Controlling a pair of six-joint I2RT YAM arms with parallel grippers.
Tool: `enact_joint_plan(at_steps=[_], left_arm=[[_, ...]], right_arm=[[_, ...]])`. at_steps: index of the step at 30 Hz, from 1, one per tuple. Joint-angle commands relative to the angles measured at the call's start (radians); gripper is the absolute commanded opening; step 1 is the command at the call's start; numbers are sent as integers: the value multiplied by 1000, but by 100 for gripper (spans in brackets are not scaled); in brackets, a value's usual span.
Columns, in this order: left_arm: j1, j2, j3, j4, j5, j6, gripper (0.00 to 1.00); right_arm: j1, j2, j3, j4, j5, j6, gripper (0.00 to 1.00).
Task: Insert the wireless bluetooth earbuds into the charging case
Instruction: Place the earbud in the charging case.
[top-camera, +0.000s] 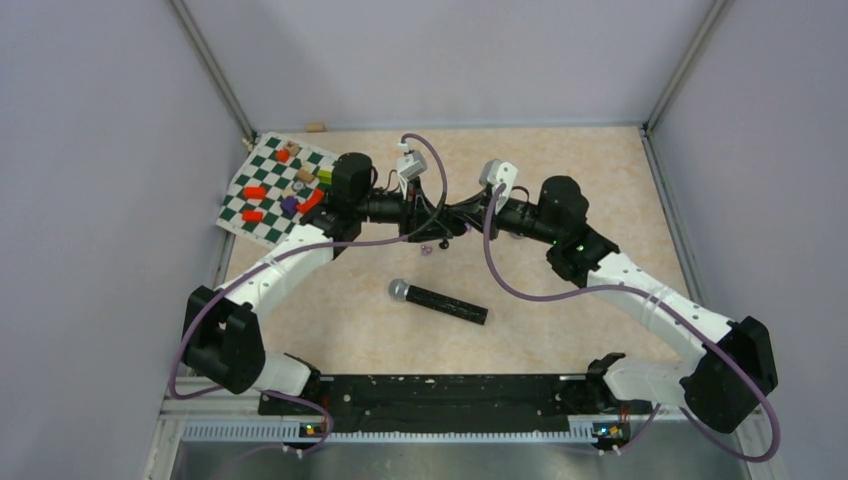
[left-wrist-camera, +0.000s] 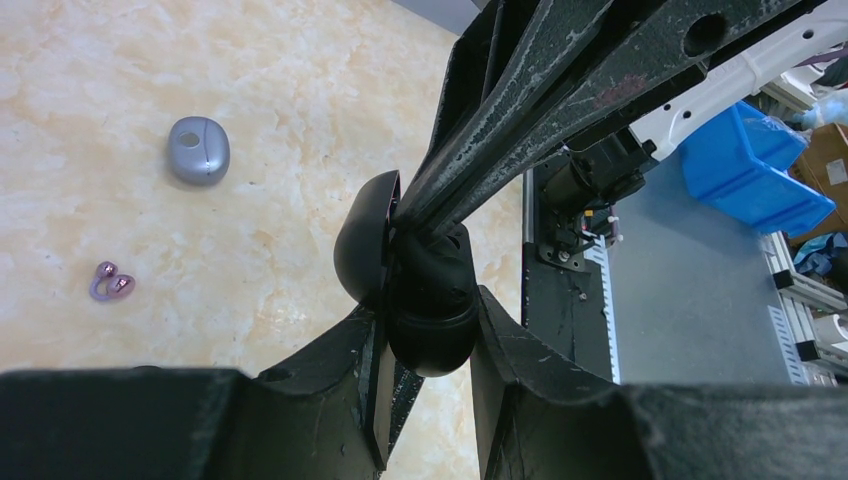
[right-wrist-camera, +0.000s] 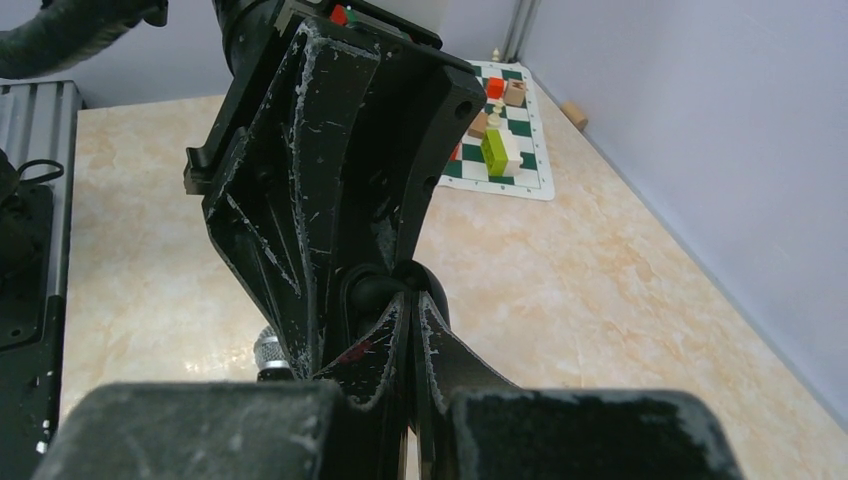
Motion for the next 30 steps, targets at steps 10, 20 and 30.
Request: enact_joint_plan(at_steps=[10, 20, 30], left_arm=[[-3, -16, -4, 57, -19, -8, 0], [-2, -13, 2, 55, -19, -11, 0], [0, -14, 13, 44, -25, -10, 0]], right_arm=[[18, -8, 6, 26, 63, 1, 0], [29, -1, 11, 22, 68, 12, 0], [30, -5, 26, -35, -50, -25, 0]])
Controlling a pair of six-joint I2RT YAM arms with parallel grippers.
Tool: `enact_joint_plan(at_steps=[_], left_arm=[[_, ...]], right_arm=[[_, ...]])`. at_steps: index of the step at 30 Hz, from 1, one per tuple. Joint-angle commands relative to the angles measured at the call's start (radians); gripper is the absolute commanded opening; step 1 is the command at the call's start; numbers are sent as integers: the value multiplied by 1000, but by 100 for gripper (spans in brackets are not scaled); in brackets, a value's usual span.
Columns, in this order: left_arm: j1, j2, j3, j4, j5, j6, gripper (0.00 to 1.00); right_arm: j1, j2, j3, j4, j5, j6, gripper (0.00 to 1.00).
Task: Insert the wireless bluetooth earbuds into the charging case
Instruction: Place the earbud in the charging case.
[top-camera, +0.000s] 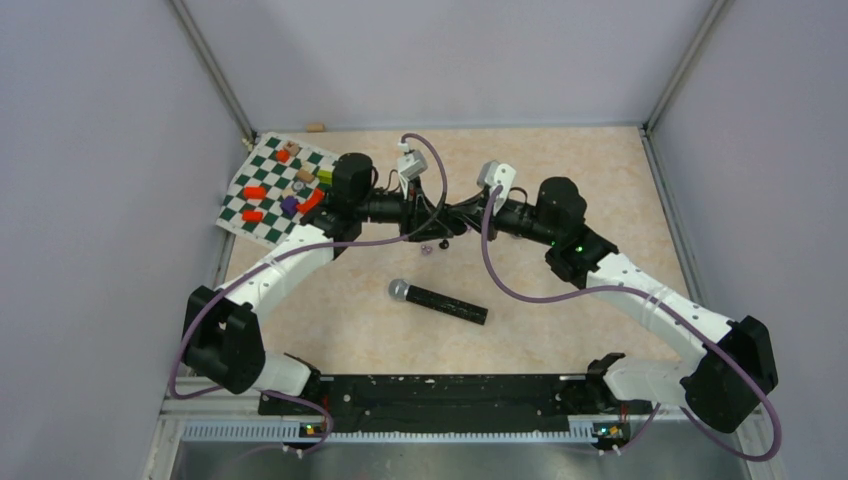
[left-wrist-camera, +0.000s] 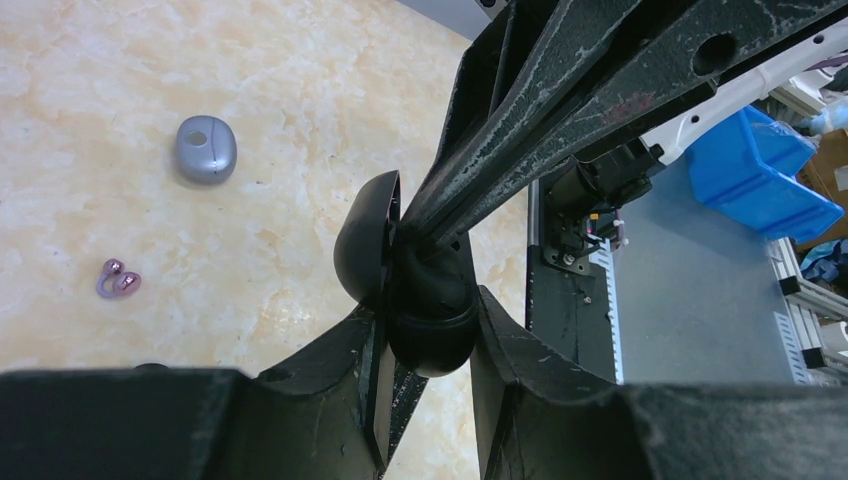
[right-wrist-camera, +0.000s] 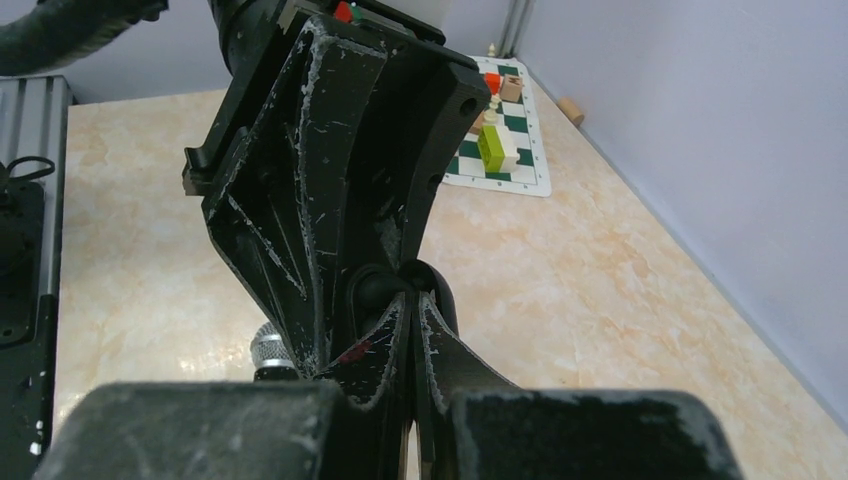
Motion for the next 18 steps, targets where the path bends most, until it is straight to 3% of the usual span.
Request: enact_joint_plan(at_steps=[1, 18], left_arm=[[-1, -16, 14, 33, -2, -5, 0], [10, -22, 14, 19, -2, 16, 0]], right_arm=[[16, -7, 28, -37, -99, -26, 0], [-21, -38, 64, -81, -219, 8, 5]])
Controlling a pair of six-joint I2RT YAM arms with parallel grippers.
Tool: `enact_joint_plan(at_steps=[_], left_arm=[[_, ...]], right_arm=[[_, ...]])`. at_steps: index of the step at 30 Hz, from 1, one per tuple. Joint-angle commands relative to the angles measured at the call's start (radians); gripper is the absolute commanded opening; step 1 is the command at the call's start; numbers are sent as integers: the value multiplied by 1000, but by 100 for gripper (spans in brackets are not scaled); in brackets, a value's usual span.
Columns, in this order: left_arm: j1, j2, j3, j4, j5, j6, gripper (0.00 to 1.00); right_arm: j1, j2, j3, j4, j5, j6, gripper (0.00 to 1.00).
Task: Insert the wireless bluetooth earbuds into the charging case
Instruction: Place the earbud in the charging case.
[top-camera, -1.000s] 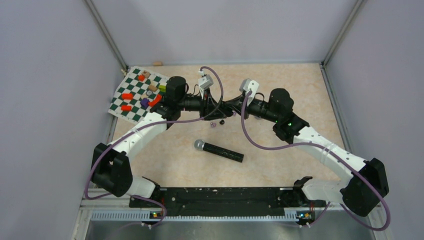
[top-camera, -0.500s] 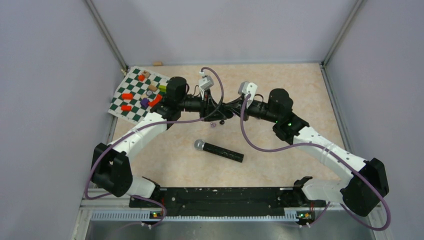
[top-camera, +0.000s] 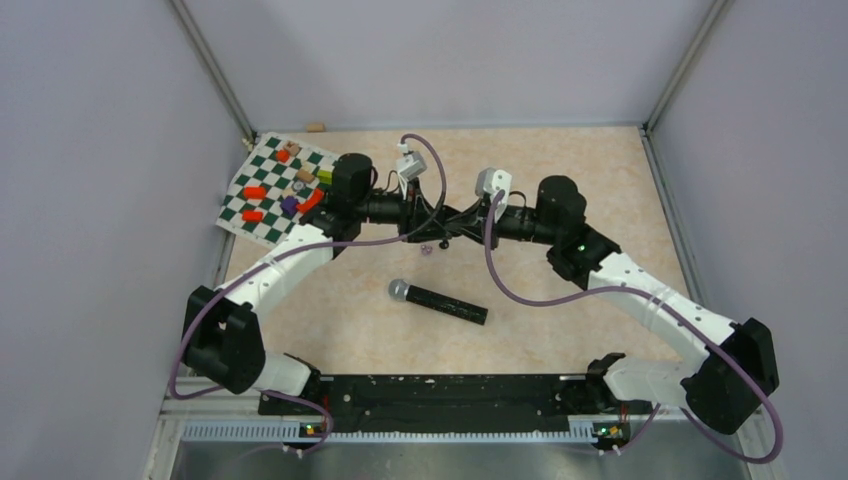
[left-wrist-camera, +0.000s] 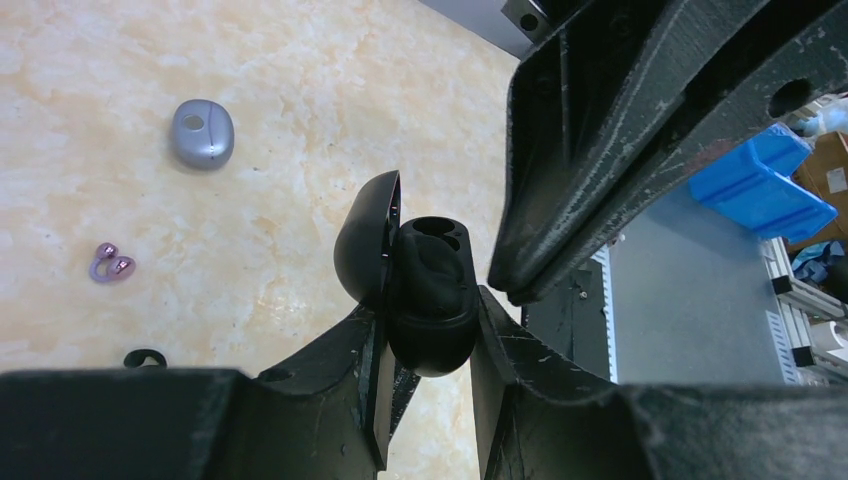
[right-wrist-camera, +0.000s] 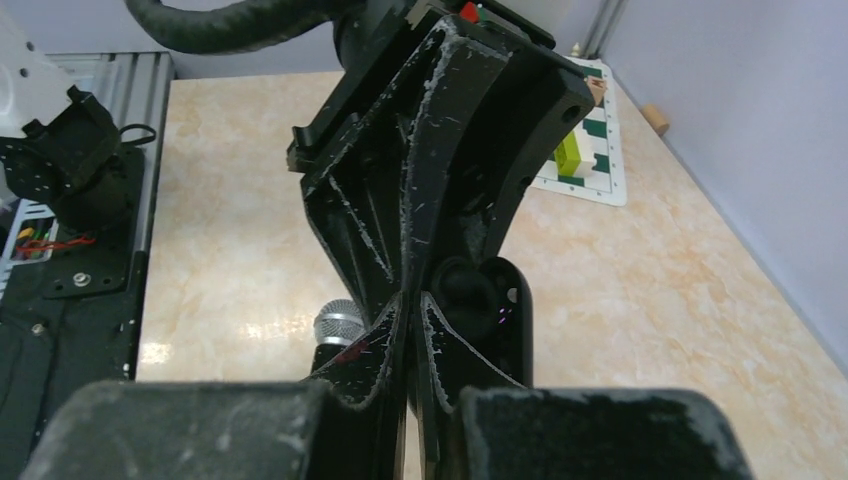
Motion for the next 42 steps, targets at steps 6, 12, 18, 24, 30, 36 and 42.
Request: enact_joint_plan(at_steps=[6, 12, 18, 24, 30, 36, 42], left_arm=[[7, -27, 5, 55, 34, 49, 0], [5, -41, -35, 67, 160, 119, 0], [-10, -50, -57, -39, 261, 292, 0], [-31, -60, -21, -258, 268, 516, 0], [-35, -68, -19, -294, 245, 561, 0], [-38, -71, -22, -295, 227, 565, 0], [-43, -72, -23, -302, 217, 575, 0]], right_arm=[[-50, -54, 57, 23, -89, 109, 10], [-109, -98, 71, 49, -90, 187, 13], [-110, -92, 69, -15, -60, 67, 43], [-92, -59, 69, -63, -167, 22, 60], [-55, -31, 62, -81, -163, -1, 65], [-21, 7, 67, -111, -164, -31, 68], [3, 34, 63, -88, -129, -9, 67]])
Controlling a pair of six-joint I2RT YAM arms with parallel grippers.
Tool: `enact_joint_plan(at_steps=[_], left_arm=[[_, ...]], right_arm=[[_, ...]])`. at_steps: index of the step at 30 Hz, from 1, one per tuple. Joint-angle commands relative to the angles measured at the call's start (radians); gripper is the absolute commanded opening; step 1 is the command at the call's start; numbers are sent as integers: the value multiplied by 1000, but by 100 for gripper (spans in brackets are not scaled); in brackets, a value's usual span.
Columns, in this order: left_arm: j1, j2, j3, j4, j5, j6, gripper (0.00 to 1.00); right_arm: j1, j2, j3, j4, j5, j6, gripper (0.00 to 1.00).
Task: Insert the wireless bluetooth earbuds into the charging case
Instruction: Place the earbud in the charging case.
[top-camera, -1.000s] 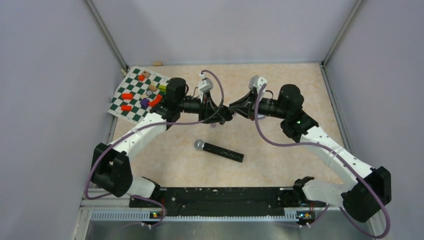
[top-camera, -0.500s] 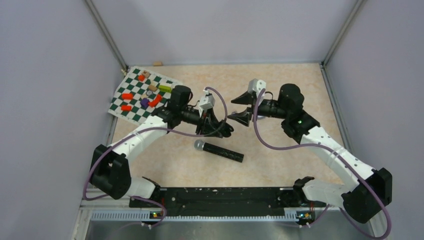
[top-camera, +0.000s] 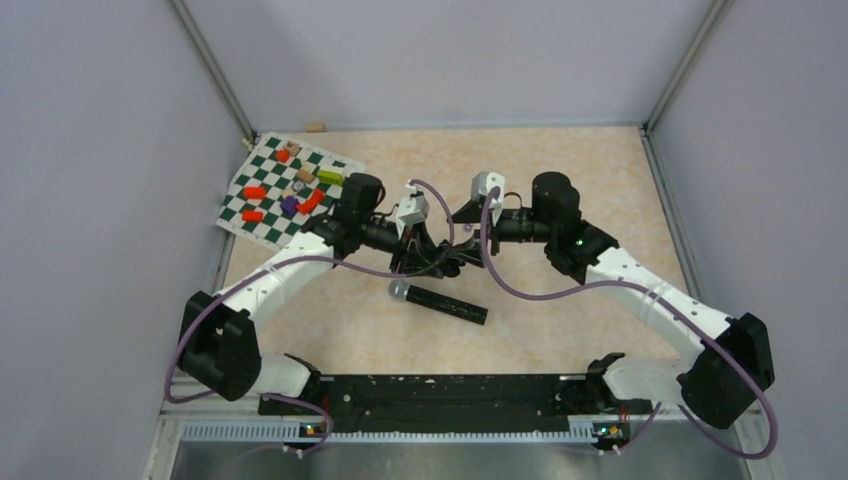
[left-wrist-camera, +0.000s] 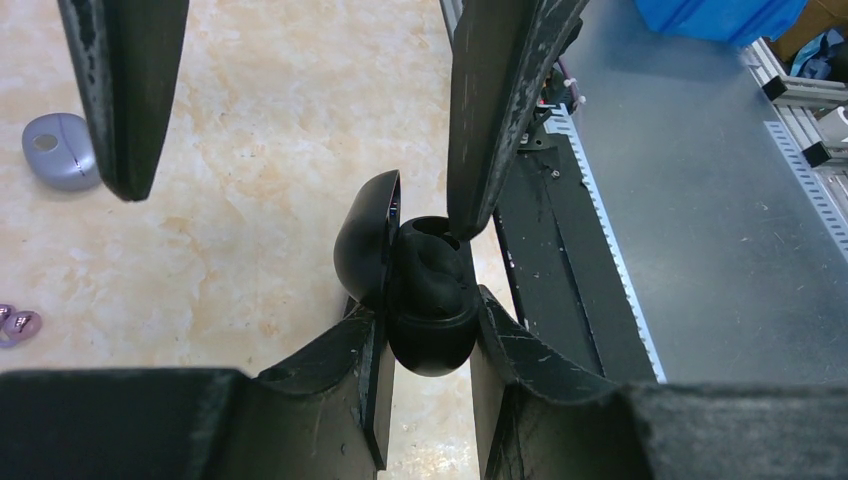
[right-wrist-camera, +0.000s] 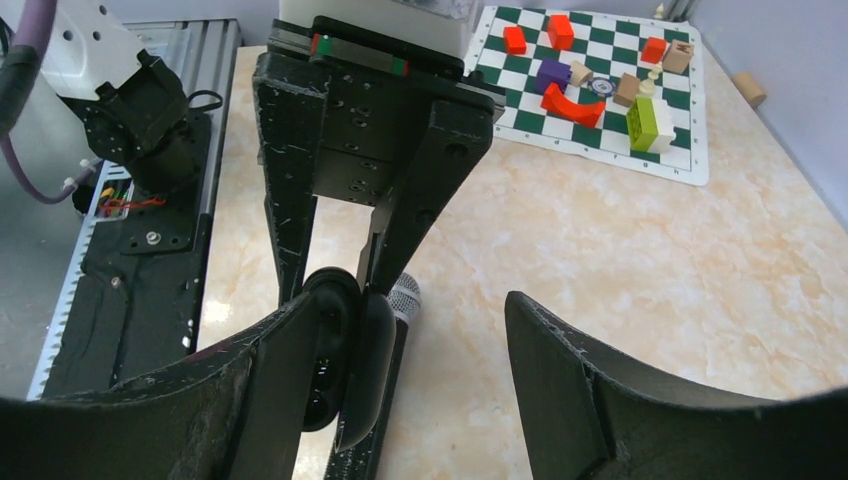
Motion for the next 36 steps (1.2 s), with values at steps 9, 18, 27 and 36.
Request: enact_joint_plan(at_steps=[9, 18, 27, 36], left_arm=[[-16, -37, 41, -21, 3, 48, 0], [-18, -36, 49, -29, -9, 49, 0], [-18, -41, 54, -39, -17, 52, 0], [-18, -47, 60, -62, -16, 71, 0]], right_arm=[[42, 35, 26, 54, 58, 2, 67], [49, 38, 37, 28, 39, -11, 67], [30, -23, 60, -7, 13, -12, 69], [28, -5, 68, -114, -27, -120, 70]])
